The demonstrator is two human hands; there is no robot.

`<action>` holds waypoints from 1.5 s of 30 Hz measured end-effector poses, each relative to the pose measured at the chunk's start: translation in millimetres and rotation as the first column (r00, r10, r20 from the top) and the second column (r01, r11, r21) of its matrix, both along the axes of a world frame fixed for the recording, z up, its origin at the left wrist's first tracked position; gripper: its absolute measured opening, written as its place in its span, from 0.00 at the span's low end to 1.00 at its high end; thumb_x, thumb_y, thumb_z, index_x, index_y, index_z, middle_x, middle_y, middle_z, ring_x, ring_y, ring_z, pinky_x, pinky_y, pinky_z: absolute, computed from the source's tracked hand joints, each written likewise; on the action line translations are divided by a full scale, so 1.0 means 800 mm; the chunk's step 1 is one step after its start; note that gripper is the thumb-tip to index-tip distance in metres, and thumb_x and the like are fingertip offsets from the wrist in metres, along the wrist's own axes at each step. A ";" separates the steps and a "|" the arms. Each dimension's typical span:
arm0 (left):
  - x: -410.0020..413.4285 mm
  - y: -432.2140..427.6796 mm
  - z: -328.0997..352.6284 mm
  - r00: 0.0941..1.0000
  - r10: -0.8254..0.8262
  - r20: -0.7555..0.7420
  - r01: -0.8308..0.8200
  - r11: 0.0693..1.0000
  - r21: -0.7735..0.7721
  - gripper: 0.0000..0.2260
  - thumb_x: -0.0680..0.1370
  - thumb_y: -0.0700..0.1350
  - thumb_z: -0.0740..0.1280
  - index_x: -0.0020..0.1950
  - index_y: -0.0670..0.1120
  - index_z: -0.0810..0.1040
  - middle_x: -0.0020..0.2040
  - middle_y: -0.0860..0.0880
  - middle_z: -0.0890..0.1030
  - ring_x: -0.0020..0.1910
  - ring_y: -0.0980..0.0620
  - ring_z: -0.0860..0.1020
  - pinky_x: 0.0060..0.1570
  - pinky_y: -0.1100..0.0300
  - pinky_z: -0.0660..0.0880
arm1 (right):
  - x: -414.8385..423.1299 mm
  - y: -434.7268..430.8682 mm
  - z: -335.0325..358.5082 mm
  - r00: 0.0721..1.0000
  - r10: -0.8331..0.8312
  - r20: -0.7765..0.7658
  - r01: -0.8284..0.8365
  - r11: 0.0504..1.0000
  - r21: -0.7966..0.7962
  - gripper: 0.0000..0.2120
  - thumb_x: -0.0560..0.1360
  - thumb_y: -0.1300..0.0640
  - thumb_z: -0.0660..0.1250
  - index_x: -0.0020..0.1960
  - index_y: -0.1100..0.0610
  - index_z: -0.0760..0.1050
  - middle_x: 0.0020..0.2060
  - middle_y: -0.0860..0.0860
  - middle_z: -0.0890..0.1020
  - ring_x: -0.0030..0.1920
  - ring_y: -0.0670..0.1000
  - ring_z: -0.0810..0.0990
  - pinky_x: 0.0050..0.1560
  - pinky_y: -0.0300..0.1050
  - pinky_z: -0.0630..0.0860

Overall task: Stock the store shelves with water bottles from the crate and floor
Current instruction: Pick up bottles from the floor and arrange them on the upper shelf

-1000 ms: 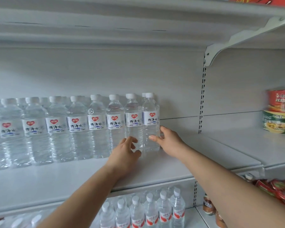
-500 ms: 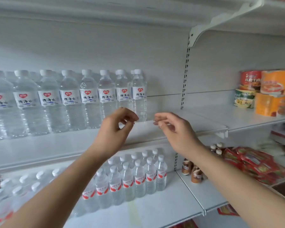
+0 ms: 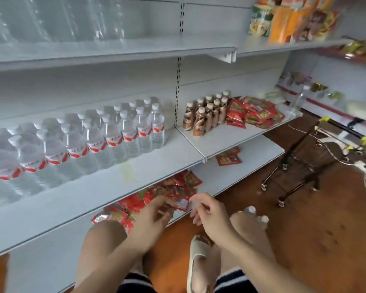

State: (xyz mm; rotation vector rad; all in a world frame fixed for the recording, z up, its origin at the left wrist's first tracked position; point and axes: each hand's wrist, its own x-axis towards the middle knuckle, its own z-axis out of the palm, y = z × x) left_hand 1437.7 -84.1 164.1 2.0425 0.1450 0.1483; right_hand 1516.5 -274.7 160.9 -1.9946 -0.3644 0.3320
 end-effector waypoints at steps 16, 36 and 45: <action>0.024 -0.154 -0.126 0.865 -0.287 -0.411 0.284 0.956 -0.069 0.07 0.78 0.38 0.69 0.43 0.48 0.81 0.37 0.51 0.83 0.33 0.56 0.81 0.42 0.55 0.77 | -0.107 -0.196 -0.104 0.895 -0.395 -0.206 0.322 0.893 -0.313 0.11 0.81 0.60 0.63 0.47 0.44 0.76 0.41 0.49 0.84 0.40 0.52 0.84 0.43 0.46 0.82; 0.175 -0.303 -0.132 0.750 -0.455 -0.481 0.437 0.886 -0.157 0.07 0.77 0.43 0.65 0.50 0.52 0.81 0.45 0.51 0.85 0.44 0.50 0.84 0.47 0.52 0.77 | 0.011 -0.274 -0.126 0.815 -0.505 -0.284 0.497 0.861 -0.106 0.07 0.80 0.59 0.61 0.49 0.51 0.76 0.37 0.50 0.83 0.34 0.44 0.80 0.41 0.42 0.79; 0.299 -0.321 -0.199 0.731 -0.463 -0.502 0.609 0.774 0.172 0.06 0.81 0.45 0.63 0.55 0.52 0.78 0.47 0.54 0.80 0.46 0.53 0.79 0.42 0.62 0.72 | 0.140 -0.324 -0.234 0.822 -0.510 -0.253 0.395 0.831 -0.392 0.09 0.79 0.57 0.62 0.54 0.50 0.80 0.46 0.51 0.85 0.46 0.53 0.83 0.49 0.48 0.79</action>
